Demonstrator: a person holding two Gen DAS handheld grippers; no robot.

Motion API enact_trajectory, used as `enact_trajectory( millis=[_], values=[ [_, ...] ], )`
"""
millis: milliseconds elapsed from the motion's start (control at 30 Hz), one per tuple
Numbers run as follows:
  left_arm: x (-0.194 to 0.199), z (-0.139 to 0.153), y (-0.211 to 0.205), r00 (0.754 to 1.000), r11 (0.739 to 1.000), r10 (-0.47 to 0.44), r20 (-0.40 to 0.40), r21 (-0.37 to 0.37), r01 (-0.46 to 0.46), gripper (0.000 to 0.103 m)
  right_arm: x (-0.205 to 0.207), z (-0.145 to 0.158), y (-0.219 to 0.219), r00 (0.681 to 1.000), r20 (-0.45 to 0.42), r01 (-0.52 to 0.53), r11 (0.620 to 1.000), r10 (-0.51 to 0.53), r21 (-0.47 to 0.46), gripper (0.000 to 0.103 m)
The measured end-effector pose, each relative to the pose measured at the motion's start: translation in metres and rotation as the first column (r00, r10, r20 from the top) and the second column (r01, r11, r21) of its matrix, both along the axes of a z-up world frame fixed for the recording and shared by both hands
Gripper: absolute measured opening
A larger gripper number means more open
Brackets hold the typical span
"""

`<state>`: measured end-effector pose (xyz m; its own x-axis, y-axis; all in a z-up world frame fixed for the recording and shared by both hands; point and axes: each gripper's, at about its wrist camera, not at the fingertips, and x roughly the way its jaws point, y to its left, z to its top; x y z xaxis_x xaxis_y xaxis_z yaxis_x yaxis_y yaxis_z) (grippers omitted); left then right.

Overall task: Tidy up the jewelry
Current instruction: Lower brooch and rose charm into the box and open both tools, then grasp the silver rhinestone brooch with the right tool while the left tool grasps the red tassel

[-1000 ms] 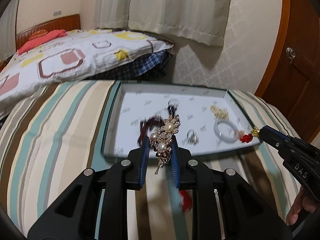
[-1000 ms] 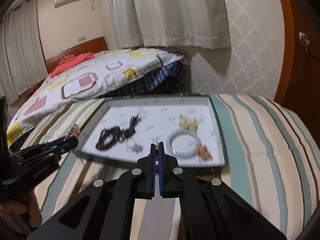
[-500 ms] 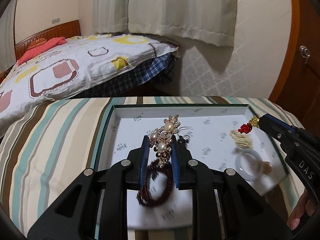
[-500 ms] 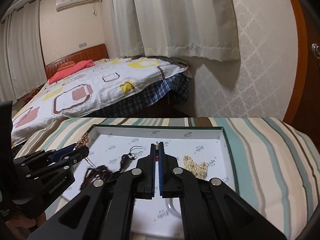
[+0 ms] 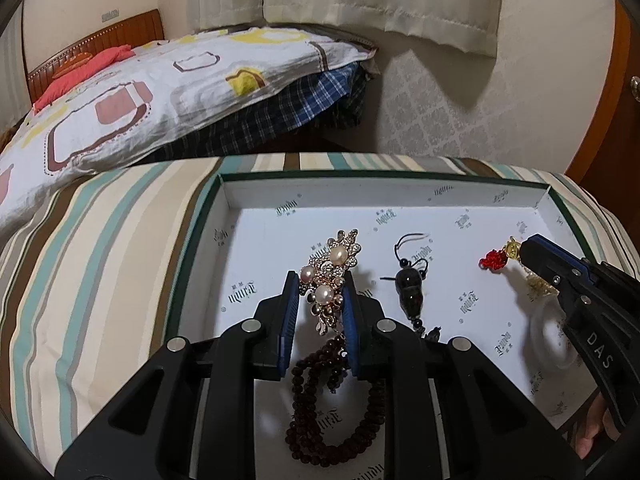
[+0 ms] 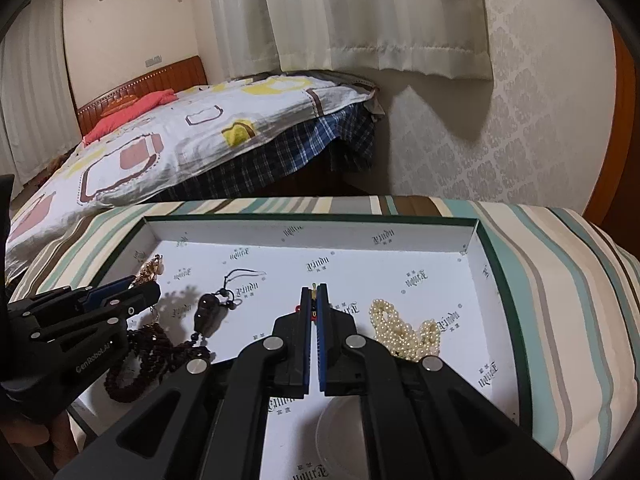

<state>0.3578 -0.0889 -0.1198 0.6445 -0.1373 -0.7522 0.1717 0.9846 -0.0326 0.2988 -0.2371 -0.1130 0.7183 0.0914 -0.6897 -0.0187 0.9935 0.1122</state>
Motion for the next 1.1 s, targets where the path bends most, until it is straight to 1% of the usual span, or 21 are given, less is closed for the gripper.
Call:
enact_trajectory(
  millis=[267, 300, 367, 467, 500, 567, 733, 800, 833, 967, 1033, 1100],
  values=[
    [0.001, -0.003, 0.001, 1.000, 1.000, 0.015, -0.026, -0.007, -0.015, 0.022, 0.002, -0.002, -0.002, 1.000, -0.022, 0.008, 1.000, -0.009, -0.004, 0.003],
    [0.000, -0.002, 0.002, 1.000, 1.000, 0.017, -0.022, -0.013, -0.017, 0.027, 0.001, -0.002, -0.001, 1.000, -0.022, 0.008, 1.000, -0.008, -0.005, 0.004],
    [0.000, -0.001, 0.002, 1.000, 1.000, 0.022, -0.013, -0.013, -0.022, 0.031, 0.002, -0.002, -0.001, 1.000, -0.023, 0.006, 1.000, -0.007, -0.004, 0.004],
    [-0.001, 0.000, 0.001, 1.000, 1.000, 0.020, -0.009, -0.009, -0.020, 0.035, 0.002, -0.002, -0.001, 1.000, -0.022, 0.008, 1.000, -0.008, -0.005, 0.007],
    [-0.001, 0.001, 0.001, 1.000, 1.000, 0.020, -0.006, -0.009, -0.020, 0.039, 0.001, -0.001, -0.001, 1.000, -0.020, 0.008, 1.000, -0.009, -0.007, 0.010],
    [-0.003, 0.002, 0.003, 1.000, 1.000, 0.024, 0.005, -0.019, -0.024, 0.044, 0.002, -0.001, -0.001, 1.000, -0.017, 0.011, 1.000, -0.011, -0.005, 0.014],
    [-0.002, 0.003, 0.004, 1.000, 0.999, 0.027, 0.009, -0.024, -0.027, 0.048, 0.001, 0.001, 0.000, 1.000, -0.008, 0.013, 1.000, -0.013, -0.013, 0.026],
    [-0.003, 0.004, 0.004, 1.000, 0.999, 0.026, 0.018, -0.025, -0.026, 0.053, -0.001, 0.002, 0.000, 1.000, -0.004, 0.014, 1.000, -0.014, -0.014, 0.031],
    [-0.004, 0.005, 0.005, 0.999, 0.999, 0.027, 0.022, -0.024, -0.027, 0.054, -0.001, 0.003, 0.000, 1.000, 0.000, 0.015, 1.000, -0.015, -0.015, 0.034],
    [-0.012, 0.011, 0.008, 0.999, 0.999, 0.032, 0.043, -0.034, -0.031, 0.060, -0.007, 0.009, 0.000, 1.000, 0.014, 0.016, 1.000, -0.016, -0.014, 0.038],
    [-0.019, 0.016, 0.010, 0.998, 0.999, 0.033, 0.057, -0.038, -0.031, 0.060, -0.013, 0.013, 0.000, 1.000, 0.024, 0.017, 1.000, -0.017, -0.012, 0.041],
    [-0.028, 0.023, 0.012, 0.997, 0.999, 0.035, 0.073, -0.039, -0.032, 0.062, -0.022, 0.018, 0.001, 0.999, 0.033, 0.016, 1.000, -0.016, -0.013, 0.041]
  ],
)
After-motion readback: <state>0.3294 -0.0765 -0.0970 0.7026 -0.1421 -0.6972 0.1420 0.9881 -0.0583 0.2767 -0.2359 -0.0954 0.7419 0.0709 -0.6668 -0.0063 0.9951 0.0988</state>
